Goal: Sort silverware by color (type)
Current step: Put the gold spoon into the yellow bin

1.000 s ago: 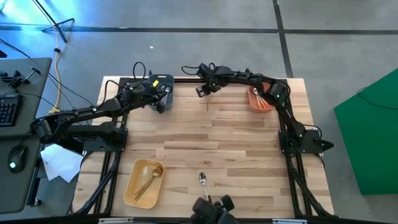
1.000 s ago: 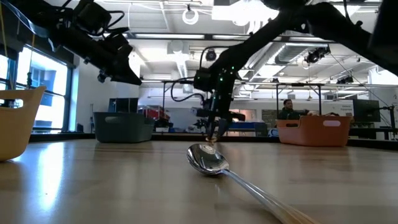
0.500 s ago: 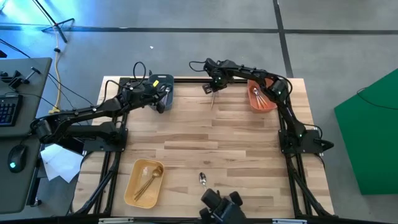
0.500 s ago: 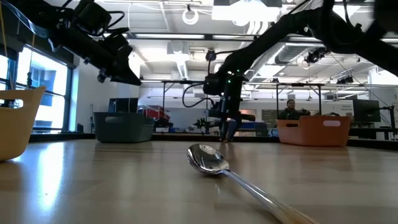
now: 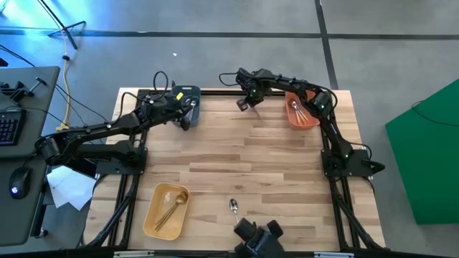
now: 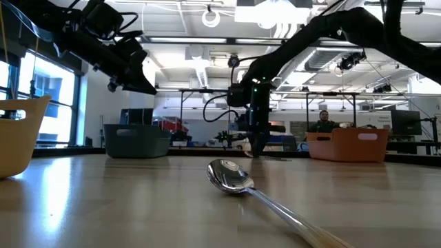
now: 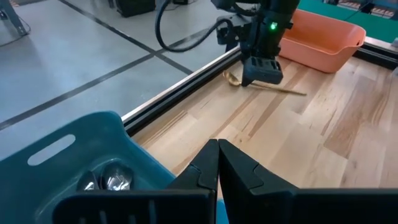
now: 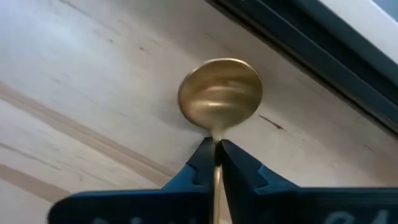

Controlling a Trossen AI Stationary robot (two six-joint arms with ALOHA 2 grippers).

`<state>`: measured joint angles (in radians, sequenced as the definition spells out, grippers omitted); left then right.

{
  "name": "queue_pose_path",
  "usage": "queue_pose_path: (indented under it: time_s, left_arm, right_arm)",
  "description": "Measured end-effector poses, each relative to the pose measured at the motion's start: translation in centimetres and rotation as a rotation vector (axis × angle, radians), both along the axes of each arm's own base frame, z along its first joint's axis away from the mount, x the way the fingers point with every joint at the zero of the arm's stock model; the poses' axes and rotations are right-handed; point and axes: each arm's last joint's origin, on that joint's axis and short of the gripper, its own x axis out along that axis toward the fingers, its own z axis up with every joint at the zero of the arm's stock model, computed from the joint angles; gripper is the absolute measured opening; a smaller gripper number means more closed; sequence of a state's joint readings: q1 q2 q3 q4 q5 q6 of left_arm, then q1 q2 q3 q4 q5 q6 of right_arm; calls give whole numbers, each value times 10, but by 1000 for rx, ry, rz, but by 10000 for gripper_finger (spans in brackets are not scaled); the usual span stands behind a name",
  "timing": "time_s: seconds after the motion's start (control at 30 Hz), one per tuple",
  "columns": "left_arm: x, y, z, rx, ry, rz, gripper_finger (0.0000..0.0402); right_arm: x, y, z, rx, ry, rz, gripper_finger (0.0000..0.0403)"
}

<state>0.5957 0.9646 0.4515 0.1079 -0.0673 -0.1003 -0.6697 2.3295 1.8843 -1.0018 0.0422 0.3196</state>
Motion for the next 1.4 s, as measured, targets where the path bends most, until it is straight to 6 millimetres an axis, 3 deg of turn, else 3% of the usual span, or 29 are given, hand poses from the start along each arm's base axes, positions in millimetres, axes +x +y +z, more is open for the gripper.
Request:
queue_pose_path:
  time_s: [0.2,0.27,0.57,0.7,0.83,1.07,1.27,1.4]
  left_arm:
    - [1,0,2,8,-17,-1,1]
    - [1,0,2,6,-20,-9,1]
    - [-2,-4,-7,57,-307,-131,2]
    - [-2,-4,-7,48,-344,-173,17]
    - [3,-6,-9,45,-340,-196,53]
    - [11,-12,-7,74,-386,-246,137]
    - [16,-11,-9,90,-393,-255,183]
    - [19,-8,-15,76,-372,-232,192]
  right_arm:
    - [3,5,3,24,-30,131,3]
    - [6,8,14,9,-72,183,2]
    - [3,33,118,-200,-324,425,1]
    - [18,50,142,-290,-483,544,1]
    - [40,69,152,-324,-658,689,1]
    - [67,103,164,-426,-800,836,0]
    - [79,114,135,-494,-971,849,0]
    - [80,121,126,-525,-1118,864,0]
